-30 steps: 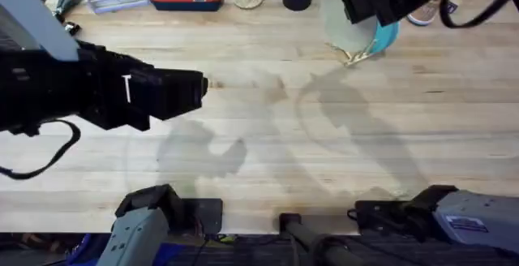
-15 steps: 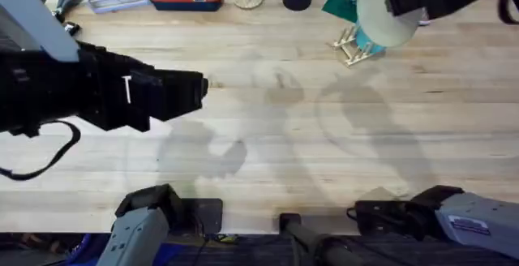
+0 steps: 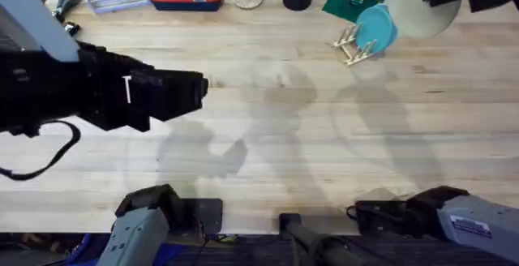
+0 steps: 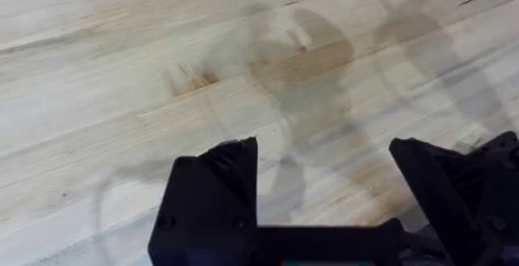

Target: Pick up the plates from the table one by one and place each into a slot on the dish rack.

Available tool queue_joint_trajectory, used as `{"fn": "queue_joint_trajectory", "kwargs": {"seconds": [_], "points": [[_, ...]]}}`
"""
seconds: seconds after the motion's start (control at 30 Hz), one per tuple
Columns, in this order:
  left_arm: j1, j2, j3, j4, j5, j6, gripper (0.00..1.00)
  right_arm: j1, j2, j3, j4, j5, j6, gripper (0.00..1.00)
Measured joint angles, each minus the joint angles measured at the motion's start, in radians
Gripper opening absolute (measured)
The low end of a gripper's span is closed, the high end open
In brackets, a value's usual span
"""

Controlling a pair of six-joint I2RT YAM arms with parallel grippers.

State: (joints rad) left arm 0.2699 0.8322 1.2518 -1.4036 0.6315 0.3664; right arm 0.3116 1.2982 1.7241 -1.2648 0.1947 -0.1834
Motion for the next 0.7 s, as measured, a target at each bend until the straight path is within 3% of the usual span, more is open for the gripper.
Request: {"fn": "queue_joint_trajectory", "kwargs": {"seconds": [0.7], "points": [[0.0, 0.0, 0.0, 0.0, 0.0, 0.0, 0.994, -0.101, -0.001, 0.0, 0.054, -0.015, -0.072, 0.032]]}}
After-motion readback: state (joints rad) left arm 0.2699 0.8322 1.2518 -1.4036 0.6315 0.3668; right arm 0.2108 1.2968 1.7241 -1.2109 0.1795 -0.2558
